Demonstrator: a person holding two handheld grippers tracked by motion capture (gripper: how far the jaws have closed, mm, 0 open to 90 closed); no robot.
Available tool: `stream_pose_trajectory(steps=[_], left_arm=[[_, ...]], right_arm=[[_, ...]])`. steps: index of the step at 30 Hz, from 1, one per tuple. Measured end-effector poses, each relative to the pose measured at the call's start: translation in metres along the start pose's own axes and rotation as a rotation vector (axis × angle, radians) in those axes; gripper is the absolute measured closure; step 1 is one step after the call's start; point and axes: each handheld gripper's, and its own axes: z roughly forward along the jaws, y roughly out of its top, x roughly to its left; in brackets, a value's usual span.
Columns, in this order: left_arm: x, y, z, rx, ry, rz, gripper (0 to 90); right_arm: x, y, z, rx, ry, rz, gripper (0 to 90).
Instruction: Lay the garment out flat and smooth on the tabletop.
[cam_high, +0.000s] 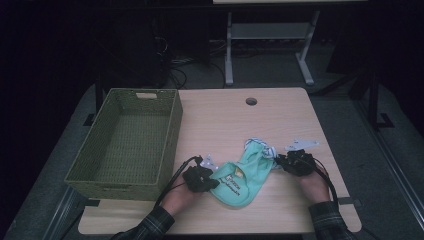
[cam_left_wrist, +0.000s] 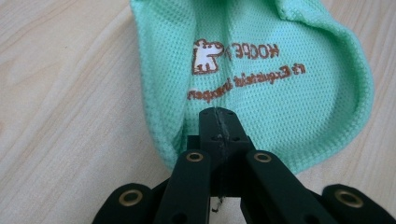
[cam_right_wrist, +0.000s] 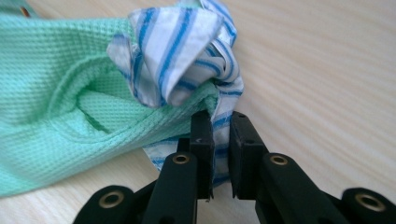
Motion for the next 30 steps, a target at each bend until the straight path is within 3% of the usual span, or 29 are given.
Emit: stream_pose_trajectory(steps=[2,5,9,14,21,24,30], left_arm=[[0.0,0.0,0.0,0.0,-0.001,-0.001,89.8],[0.0,0.0,0.0,0.001,-0.001,0.0,89.8],[0.0,0.0,0.0,-0.001,-0.002,-0.002,89.8],[0.0,0.0,0.0,-0.001,-0.002,-0.002,89.8],[0.0,0.0,0.0,-0.001,-0.002,-0.005,89.8],[0.0,0.0,0.001,-0.01,0.0,-0.011,89.8],[0.001,0.0,0.0,-0.005,-0.004,-0.009,89.8]], right_arm=[[-0.001,-0.003,0.005,0.032,0.009,0.012,80.3],[-0.001,-0.004,0.005,0.032,0.017,0.013,78.0],[-0.005,-0.004,-0.004,0.008,0.042,0.037,68.9],[-0.012,-0.001,-0.018,-0.021,0.047,0.064,64.2],[-0.017,0.012,-0.027,-0.047,0.07,0.088,65.6],[-0.019,0.025,-0.027,-0.079,0.097,0.079,69.0],[-0.017,0.043,-0.021,-0.078,0.116,0.051,71.3]])
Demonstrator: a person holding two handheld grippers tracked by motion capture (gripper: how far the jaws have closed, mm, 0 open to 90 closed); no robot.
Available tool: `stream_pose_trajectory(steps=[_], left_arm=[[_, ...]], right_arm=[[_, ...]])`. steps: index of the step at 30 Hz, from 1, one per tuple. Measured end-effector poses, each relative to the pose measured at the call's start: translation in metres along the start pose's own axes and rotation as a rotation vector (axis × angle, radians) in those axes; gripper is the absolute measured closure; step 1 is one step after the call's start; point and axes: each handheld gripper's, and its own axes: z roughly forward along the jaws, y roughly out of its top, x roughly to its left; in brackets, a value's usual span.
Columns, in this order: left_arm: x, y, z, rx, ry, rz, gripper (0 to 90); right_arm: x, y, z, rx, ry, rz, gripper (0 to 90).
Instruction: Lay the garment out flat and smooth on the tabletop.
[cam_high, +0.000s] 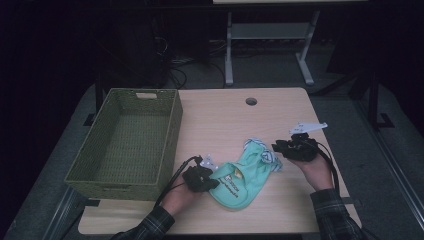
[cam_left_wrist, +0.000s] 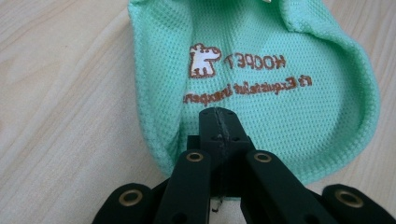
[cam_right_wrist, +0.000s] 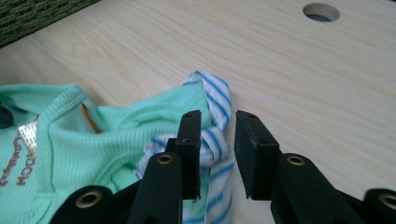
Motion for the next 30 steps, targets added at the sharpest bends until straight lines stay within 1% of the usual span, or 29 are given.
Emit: stream_pose_trajectory(steps=[2,3,4,5,6,7,8,9,11,13,14,15,16,17,18,19,20,21,22,23,25,26,27,28,30], left_arm=[[0.0,0.0,0.0,0.0,0.0,0.001,89.8],[0.0,0.0,0.0,0.0,0.002,0.002,89.8],[0.0,0.0,0.0,0.0,0.002,0.002,89.8],[0.001,0.0,0.0,-0.001,0.003,0.005,89.8],[0.001,0.0,0.0,-0.001,0.001,0.0,89.8],[0.001,0.0,0.0,-0.001,0.003,0.004,89.8],[0.001,0.0,0.0,-0.001,0.003,0.004,89.8],[0.001,0.0,0.0,-0.001,0.002,0.006,89.8],[0.001,0.0,0.0,-0.004,0.0,-0.002,89.8],[0.0,0.0,0.0,-0.008,-0.001,-0.007,89.9],[0.001,0.0,0.0,-0.004,0.0,-0.003,89.8],[0.001,0.0,0.0,0.0,0.001,0.003,89.8],[0.001,0.0,0.0,0.0,0.001,0.002,89.8],[0.001,0.0,0.0,0.0,0.001,0.003,89.8],[0.001,0.0,0.0,0.0,0.0,0.003,89.8],[0.001,0.0,0.0,-0.002,0.0,0.005,89.8],[0.001,0.0,0.0,-0.005,-0.001,-0.002,89.9],[0.0,0.0,0.0,-0.008,-0.004,-0.011,89.8],[0.0,0.0,0.0,-0.006,-0.004,-0.012,89.8],[0.001,0.0,0.0,-0.001,-0.004,-0.008,89.9],[0.0,0.0,0.0,-0.007,-0.005,-0.014,89.8],[0.0,0.0,0.0,-0.007,-0.005,-0.014,89.8],[0.0,0.0,0.0,-0.006,-0.005,-0.014,89.8],[0.0,0.0,0.0,-0.006,-0.005,-0.014,89.8],[0.0,0.0,0.0,-0.007,-0.006,-0.015,89.9]], right_arm=[[0.002,0.007,0.005,0.0,0.008,-0.012,71.5],[0.004,0.01,0.008,0.008,0.015,-0.009,71.5],[0.006,0.014,0.012,0.014,0.015,-0.017,72.1],[0.006,0.014,0.012,0.014,0.015,-0.017,72.1],[0.007,0.017,0.015,0.02,0.019,-0.023,72.7],[0.009,0.02,0.022,0.02,0.027,-0.027,73.8],[0.009,0.02,0.022,0.02,0.027,-0.027,73.8],[0.01,0.025,0.029,0.036,0.037,-0.03,74.8],[0.011,0.026,0.032,0.038,0.04,-0.035,74.8],[0.012,0.029,0.039,0.054,0.045,-0.036,74.9],[0.013,0.03,0.043,0.062,0.049,-0.039,74.9],[0.013,0.031,0.046,0.067,0.053,-0.043,75.0],[0.014,0.031,0.054,0.082,0.055,-0.044,75.6],[0.014,0.031,0.054,0.082,0.055,-0.044,75.6],[0.015,0.03,0.062,0.096,0.062,-0.054,75.8],[0.015,0.03,0.062,0.096,0.062,-0.054,75.8],[0.015,0.029,0.066,0.105,0.062,-0.058,75.8],[0.016,0.028,0.074,0.114,0.061,-0.069,75.8],[0.016,0.028,0.074,0.114,0.061,-0.069,75.8],[0.016,0.027,0.077,0.122,0.059,-0.071,75.7],[0.016,0.024,0.086,0.14,0.05,-0.069,75.5],[0.016,0.024,0.086,0.14,0.05,-0.069,75.5],[0.016,0.022,0.091,0.155,0.042,-0.078,75.5],[0.016,0.022,0.091,0.155,0.042,-0.078,75.5],[0.018,0.018,0.097,0.171,0.031,-0.093,75.5]])
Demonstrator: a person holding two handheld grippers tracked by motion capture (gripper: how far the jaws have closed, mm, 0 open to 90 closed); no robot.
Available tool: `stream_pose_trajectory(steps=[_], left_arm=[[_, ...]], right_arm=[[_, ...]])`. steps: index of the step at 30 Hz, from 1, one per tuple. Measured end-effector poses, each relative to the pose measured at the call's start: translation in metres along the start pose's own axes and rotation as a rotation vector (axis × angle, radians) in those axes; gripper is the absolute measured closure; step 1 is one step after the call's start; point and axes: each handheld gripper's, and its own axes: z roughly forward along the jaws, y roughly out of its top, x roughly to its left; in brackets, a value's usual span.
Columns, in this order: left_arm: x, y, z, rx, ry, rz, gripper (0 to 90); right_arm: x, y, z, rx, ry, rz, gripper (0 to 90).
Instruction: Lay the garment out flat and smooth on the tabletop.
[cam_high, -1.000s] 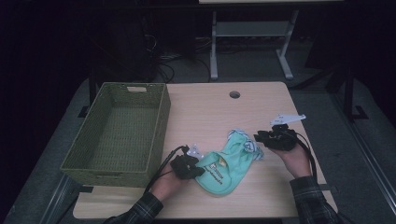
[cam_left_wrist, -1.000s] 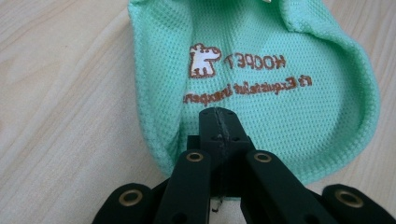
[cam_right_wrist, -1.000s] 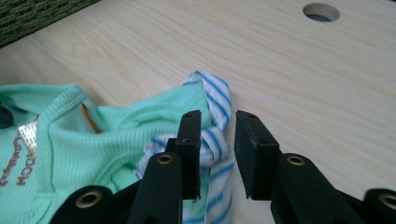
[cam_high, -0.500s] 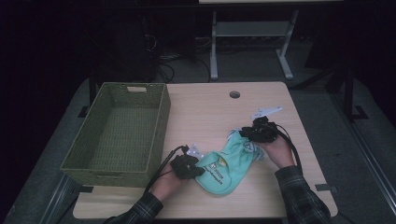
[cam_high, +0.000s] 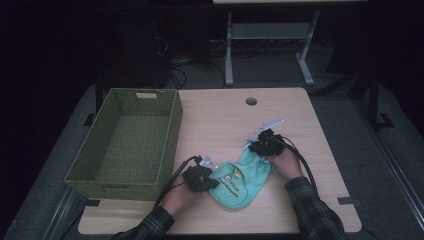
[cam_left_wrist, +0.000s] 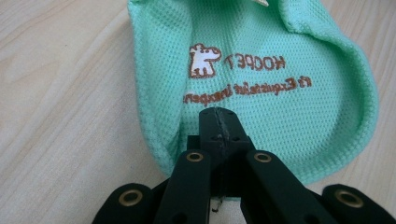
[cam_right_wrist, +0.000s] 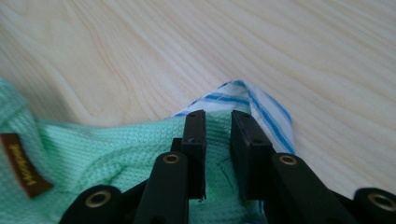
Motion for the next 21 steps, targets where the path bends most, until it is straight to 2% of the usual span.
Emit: stream_pose_trajectory(steps=[3,6,8,13,21], left_arm=[[-0.001,0.0,0.0,-0.005,0.002,-0.004,89.8],[0.0,0.0,0.0,0.007,0.003,0.01,89.8],[0.0,0.0,0.0,0.006,0.004,0.01,89.9],[0.0,0.0,0.0,0.003,0.003,0.007,89.8],[0.0,0.0,0.0,-0.001,0.005,0.012,89.8]], right_arm=[[0.002,-0.001,0.002,-0.004,-0.013,-0.011,78.6],[0.006,-0.002,0.004,-0.007,-0.025,-0.031,86.9],[0.006,-0.002,0.004,-0.009,-0.025,-0.027,89.9],[0.005,0.001,0.003,0.003,-0.026,-0.021,90.0],[-0.002,0.013,-0.013,-0.062,-0.038,0.013,90.0]])
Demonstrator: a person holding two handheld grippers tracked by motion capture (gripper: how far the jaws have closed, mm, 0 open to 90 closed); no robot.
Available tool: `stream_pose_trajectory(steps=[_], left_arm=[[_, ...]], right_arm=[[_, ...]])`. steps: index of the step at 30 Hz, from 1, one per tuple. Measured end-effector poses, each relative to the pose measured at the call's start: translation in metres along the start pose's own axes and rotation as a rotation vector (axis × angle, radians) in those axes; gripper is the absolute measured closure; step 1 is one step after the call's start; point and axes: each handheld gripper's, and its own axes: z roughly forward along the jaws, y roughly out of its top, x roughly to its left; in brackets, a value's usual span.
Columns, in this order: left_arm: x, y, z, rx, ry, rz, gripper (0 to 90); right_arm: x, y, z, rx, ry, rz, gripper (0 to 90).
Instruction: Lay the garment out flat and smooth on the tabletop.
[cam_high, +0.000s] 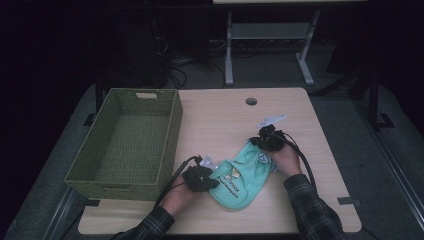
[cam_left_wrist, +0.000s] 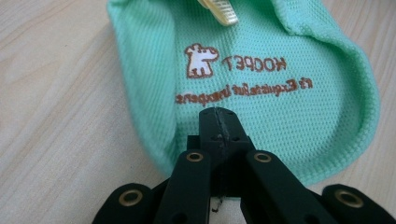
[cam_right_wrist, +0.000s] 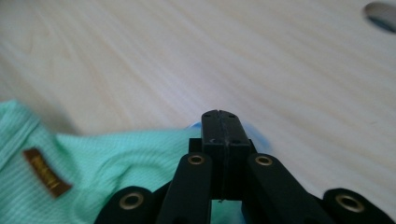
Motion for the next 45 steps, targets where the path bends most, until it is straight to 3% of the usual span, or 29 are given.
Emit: stream_pose_trajectory(steps=[5,6,8,11,14,16,20,23,28,32,35,43,44,45], left_arm=[[0.0,0.0,0.0,0.003,0.0,0.0,89.8],[-0.001,0.0,0.001,-0.008,0.0,-0.014,89.8],[0.0,0.0,0.0,0.003,0.001,-0.001,89.9],[0.0,0.0,0.0,0.003,-0.001,-0.002,89.8],[0.0,0.0,0.0,0.003,0.002,0.0,89.8],[-0.001,0.0,0.001,-0.009,0.0,-0.016,89.8],[0.0,0.0,0.0,0.005,-0.003,-0.005,89.8],[0.0,0.0,0.0,0.004,-0.002,-0.007,89.8],[0.0,0.0,0.0,0.003,-0.003,-0.007,89.8],[0.0,0.0,0.0,0.004,-0.001,-0.006,89.8],[0.0,0.0,0.0,0.005,-0.001,-0.006,89.8],[0.0,0.0,0.0,0.005,-0.003,-0.006,89.8],[0.0,0.0,0.0,0.007,-0.004,-0.005,89.8],[0.0,0.0,0.0,0.006,-0.004,-0.006,89.8]], right_arm=[[-0.013,0.009,-0.008,-0.044,-0.018,0.043,90.0],[-0.015,0.009,-0.007,-0.041,-0.015,0.047,90.0],[-0.016,0.009,-0.006,-0.026,0.003,0.051,90.0],[-0.013,0.007,-0.002,-0.008,0.024,0.02,89.9],[-0.011,0.003,0.002,0.008,0.052,0.03,81.2],[-0.01,0.001,0.004,0.02,0.061,0.026,78.7],[-0.009,-0.003,0.008,0.027,0.075,0.014,74.1],[-0.007,-0.008,0.016,0.067,0.103,0.009,70.3],[-0.003,-0.009,0.02,0.069,0.099,-0.008,73.6],[0.001,-0.012,0.02,0.051,0.077,-0.026,88.0],[0.001,-0.012,0.02,0.044,0.085,-0.007,89.7],[-0.003,-0.013,0.018,0.028,0.096,0.017,89.4],[-0.003,-0.013,0.016,0.022,0.104,0.018,88.3],[-0.004,-0.013,0.012,0.02,0.116,0.026,79.6]])
